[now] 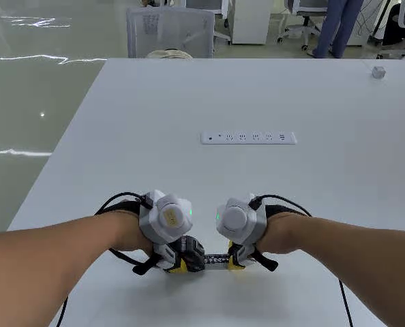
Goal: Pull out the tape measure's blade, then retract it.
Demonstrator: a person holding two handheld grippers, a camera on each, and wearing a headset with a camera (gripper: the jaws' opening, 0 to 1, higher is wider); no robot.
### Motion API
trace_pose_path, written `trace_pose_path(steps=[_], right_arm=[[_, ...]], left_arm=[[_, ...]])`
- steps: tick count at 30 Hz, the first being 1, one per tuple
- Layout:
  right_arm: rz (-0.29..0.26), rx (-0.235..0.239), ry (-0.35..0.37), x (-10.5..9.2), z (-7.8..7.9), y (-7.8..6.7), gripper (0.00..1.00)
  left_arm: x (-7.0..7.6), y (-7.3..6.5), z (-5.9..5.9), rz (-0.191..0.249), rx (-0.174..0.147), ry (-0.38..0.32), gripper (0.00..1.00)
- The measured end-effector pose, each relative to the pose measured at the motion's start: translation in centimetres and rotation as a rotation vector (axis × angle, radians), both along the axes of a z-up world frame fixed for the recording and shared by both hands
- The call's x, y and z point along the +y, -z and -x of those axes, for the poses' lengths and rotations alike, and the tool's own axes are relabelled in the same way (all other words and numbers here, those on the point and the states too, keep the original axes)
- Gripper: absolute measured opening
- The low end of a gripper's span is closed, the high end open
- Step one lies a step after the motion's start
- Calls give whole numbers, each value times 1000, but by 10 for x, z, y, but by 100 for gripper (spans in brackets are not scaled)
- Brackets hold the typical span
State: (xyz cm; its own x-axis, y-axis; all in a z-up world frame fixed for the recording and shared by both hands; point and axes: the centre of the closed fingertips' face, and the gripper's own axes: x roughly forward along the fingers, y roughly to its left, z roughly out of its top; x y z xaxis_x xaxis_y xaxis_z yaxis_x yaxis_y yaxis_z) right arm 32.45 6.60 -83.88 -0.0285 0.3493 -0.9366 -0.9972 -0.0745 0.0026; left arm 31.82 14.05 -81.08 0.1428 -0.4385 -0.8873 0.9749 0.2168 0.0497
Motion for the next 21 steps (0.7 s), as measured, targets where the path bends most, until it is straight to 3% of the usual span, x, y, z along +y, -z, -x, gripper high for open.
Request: trace_pose_path(steps=[21], right_arm=[[-5,3,21,-11,0,0,12]], left_arm=[[0,0,0,-7,-10,9,35]])
